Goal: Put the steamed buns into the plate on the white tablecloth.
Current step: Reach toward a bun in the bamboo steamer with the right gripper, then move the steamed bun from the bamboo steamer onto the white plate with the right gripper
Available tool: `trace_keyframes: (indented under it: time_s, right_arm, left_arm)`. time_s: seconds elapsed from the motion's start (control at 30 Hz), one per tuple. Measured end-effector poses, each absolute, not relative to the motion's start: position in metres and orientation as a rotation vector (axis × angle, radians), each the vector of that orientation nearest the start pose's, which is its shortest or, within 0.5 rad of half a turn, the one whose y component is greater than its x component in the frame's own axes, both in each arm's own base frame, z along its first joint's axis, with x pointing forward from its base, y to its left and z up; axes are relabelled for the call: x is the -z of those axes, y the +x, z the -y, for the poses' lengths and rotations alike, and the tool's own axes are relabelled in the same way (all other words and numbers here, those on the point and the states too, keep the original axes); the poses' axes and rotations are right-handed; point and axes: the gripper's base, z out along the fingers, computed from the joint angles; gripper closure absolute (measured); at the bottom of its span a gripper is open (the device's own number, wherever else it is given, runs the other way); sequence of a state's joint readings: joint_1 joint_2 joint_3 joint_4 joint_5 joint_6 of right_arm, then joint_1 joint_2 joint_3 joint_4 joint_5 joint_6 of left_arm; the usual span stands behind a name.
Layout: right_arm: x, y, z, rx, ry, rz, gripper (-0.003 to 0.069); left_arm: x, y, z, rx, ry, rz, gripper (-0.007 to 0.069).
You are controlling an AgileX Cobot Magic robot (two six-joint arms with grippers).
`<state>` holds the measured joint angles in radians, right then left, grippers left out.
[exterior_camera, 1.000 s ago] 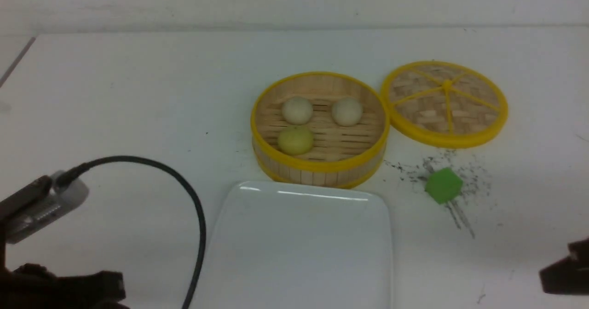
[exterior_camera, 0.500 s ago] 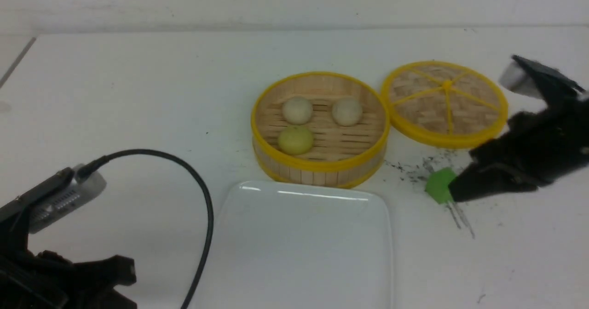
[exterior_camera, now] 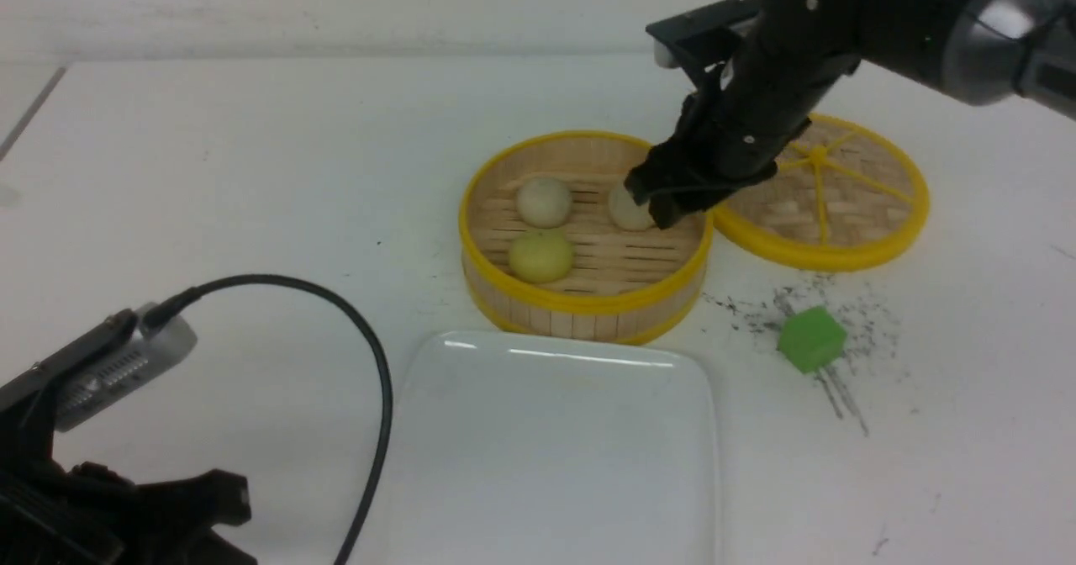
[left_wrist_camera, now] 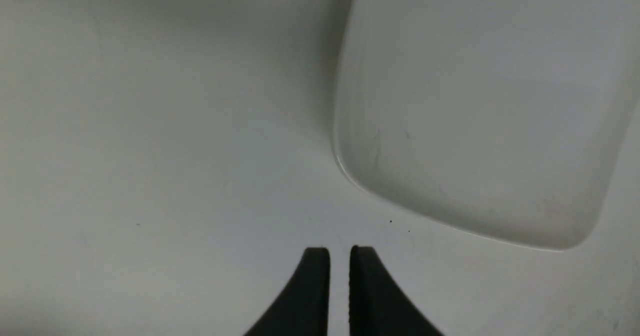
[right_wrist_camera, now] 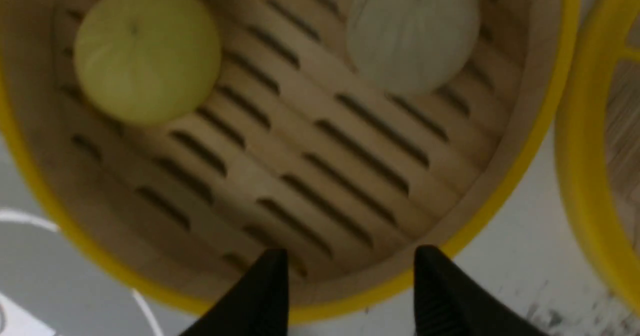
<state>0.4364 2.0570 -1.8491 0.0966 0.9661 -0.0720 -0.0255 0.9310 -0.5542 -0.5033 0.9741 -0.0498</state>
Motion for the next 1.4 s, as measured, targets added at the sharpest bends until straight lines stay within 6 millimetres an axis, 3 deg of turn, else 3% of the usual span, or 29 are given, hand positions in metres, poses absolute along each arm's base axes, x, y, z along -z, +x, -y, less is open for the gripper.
trace_keyframes:
  time_s: [0.17, 0.47, 0.53, 0.6, 0.63, 0.73, 0.83, 0.87, 0.9, 0.97, 1.07, 1.17, 1.23, 1.3, 1.37, 1.4]
  right_arm:
    - [-0.254, 0.439, -0.209, -0.215, -0.607, -2.484, 0.0207]
    - [-0.212, 0.459, -0.218, -0.216, -0.590, -2.450, 0.0216]
    - [-0.205, 0.460, -0.218, -0.213, -0.590, -2.463, 0.0263]
    - [-0.204, 0.460, -0.218, -0.212, -0.591, -2.464, 0.0385]
    - [-0.204, 0.460, -0.218, -0.212, -0.591, -2.464, 0.0385]
    - [-0.213, 0.457, -0.217, -0.223, -0.587, -2.469, 0.0614]
    - [-0.229, 0.449, -0.216, -0.252, -0.580, -2.493, 0.0638]
    - [-0.256, 0.436, -0.213, -0.298, -0.572, -2.513, 0.0637]
    - [-0.256, 0.435, -0.213, -0.303, -0.570, -2.514, 0.0637]
    - [-0.302, 0.409, -0.206, -0.363, -0.598, -2.530, 0.0637]
    - [-0.354, 0.368, -0.194, -0.450, -0.651, -2.566, 0.0637]
    - [-0.378, 0.341, -0.191, -0.559, -0.636, -2.561, 0.0636]
    - [-0.380, 0.325, -0.194, -0.607, -0.655, -2.574, 0.0631]
    - [-0.355, 0.298, -0.205, -0.631, -0.737, -2.674, 0.0618]
    - [-0.341, 0.288, -0.211, -0.629, -0.775, -2.722, 0.0615]
    - [-0.319, 0.277, -0.219, -0.620, -0.817, -2.775, 0.0610]
  left_arm:
    - [-0.244, 0.138, 0.040, 0.665, -0.341, -2.762, 0.0516]
    - [-0.244, 0.138, 0.039, 0.656, -0.335, -2.770, 0.0501]
    - [-0.244, 0.138, 0.039, 0.654, -0.335, -2.771, 0.0498]
    - [-0.244, 0.138, 0.039, 0.654, -0.335, -2.771, 0.0496]
    - [-0.244, 0.138, 0.039, 0.654, -0.335, -2.771, 0.0496]
    - [-0.244, 0.137, 0.039, 0.654, -0.334, -2.771, 0.0494]
    - [-0.244, 0.137, 0.039, 0.654, -0.334, -2.771, 0.0490]
    - [-0.244, 0.137, 0.039, 0.654, -0.334, -2.771, 0.0488]
    - [-0.244, 0.137, 0.039, 0.654, -0.334, -2.771, 0.0487]
    - [-0.244, 0.138, 0.039, 0.654, -0.335, -2.770, 0.0485]
    - [-0.244, 0.138, 0.039, 0.651, -0.336, -2.762, 0.0482]
    - [-0.244, 0.139, 0.039, 0.649, -0.338, -2.755, 0.0480]
    - [-0.244, 0.139, 0.039, 0.644, -0.336, -2.754, 0.0478]
    - [-0.244, 0.139, 0.038, 0.639, -0.335, -2.751, 0.0475]
    - [-0.244, 0.139, 0.038, 0.636, -0.334, -2.751, 0.0473]
    - [-0.244, 0.140, 0.038, 0.633, -0.334, -2.749, 0.0470]
